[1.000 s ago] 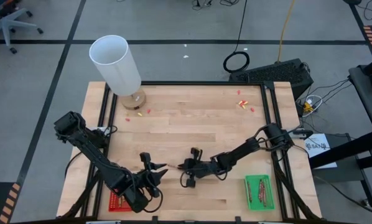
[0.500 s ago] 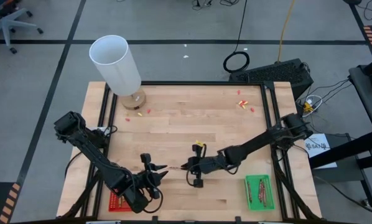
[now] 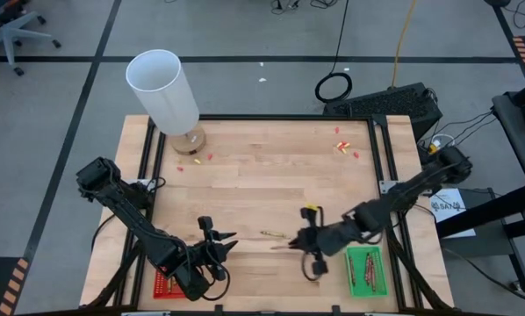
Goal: Sort crayons
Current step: Put the red crayon into the green bin
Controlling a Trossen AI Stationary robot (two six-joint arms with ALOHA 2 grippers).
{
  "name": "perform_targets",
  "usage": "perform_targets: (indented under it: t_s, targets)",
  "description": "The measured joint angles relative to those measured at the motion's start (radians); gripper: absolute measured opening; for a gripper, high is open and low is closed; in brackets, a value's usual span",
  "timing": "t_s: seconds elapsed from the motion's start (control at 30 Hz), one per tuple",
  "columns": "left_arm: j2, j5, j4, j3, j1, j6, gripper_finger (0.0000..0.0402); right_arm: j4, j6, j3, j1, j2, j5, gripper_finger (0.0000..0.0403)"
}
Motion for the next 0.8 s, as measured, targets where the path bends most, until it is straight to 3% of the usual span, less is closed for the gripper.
perform_targets:
  t_s: [0.13, 0.57, 0.8]
  targets:
    - [0.0, -0.009, 0.002, 0.0, 0.0, 0.0, 0.0104, -0.103, 0.065, 0.0, 0.087, -0.054, 0.03, 0.0004]
    - [0.0, -0.009, 0.085, 0.0, 0.005, 0.045, 0.0104, -0.286, 0.238, -0.002, 0.365, -0.096, 0.371, 0.0004]
    - [0.0, -0.009, 0.147, 0.0, 0.01, 0.085, 0.0104, -0.278, 0.34, -0.079, 0.457, -0.096, 0.526, 0.0004]
